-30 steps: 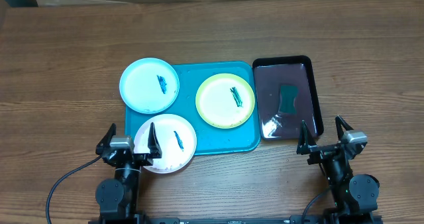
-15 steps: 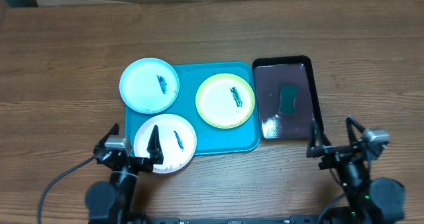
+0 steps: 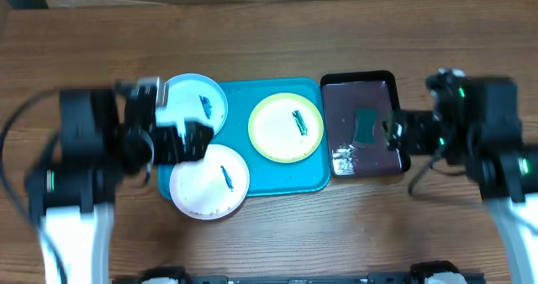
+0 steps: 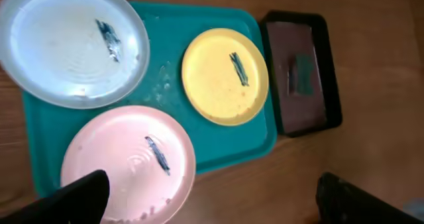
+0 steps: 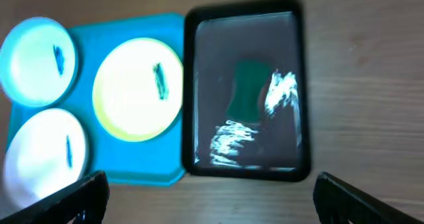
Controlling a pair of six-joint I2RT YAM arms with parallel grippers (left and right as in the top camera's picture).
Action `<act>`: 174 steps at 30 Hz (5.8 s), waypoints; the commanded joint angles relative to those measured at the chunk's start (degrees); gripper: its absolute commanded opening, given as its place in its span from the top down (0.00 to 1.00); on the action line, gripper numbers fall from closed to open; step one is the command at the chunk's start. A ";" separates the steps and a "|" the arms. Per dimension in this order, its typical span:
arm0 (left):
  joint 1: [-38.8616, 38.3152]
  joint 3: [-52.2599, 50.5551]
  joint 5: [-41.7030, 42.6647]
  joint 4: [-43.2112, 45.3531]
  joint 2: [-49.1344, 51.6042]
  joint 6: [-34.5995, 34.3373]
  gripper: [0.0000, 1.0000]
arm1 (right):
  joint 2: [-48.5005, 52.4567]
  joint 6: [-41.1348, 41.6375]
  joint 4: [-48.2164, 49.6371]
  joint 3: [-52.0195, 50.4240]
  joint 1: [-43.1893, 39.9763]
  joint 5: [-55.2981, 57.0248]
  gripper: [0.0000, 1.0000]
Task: Clean dirty plates on tray and stack at the side
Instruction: 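Move left gripper to yellow plate rim, right gripper down to green sponge, then close right gripper on the green sponge in the black tray, then grip the yellow plate's left rim with the left gripper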
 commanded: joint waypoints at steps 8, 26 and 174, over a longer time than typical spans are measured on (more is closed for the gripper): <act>-3.82 6.01 4.50 -0.46 26.82 0.59 0.82 | 15.80 -0.81 0.42 4.55 -0.42 -5.22 0.16; -17.66 5.99 -13.92 11.34 38.75 -7.63 0.57 | 27.41 6.78 3.32 3.58 -0.31 3.41 0.20; -20.09 -11.26 -19.26 32.87 38.86 -19.82 0.77 | 33.88 8.24 16.50 -3.78 3.30 10.12 0.21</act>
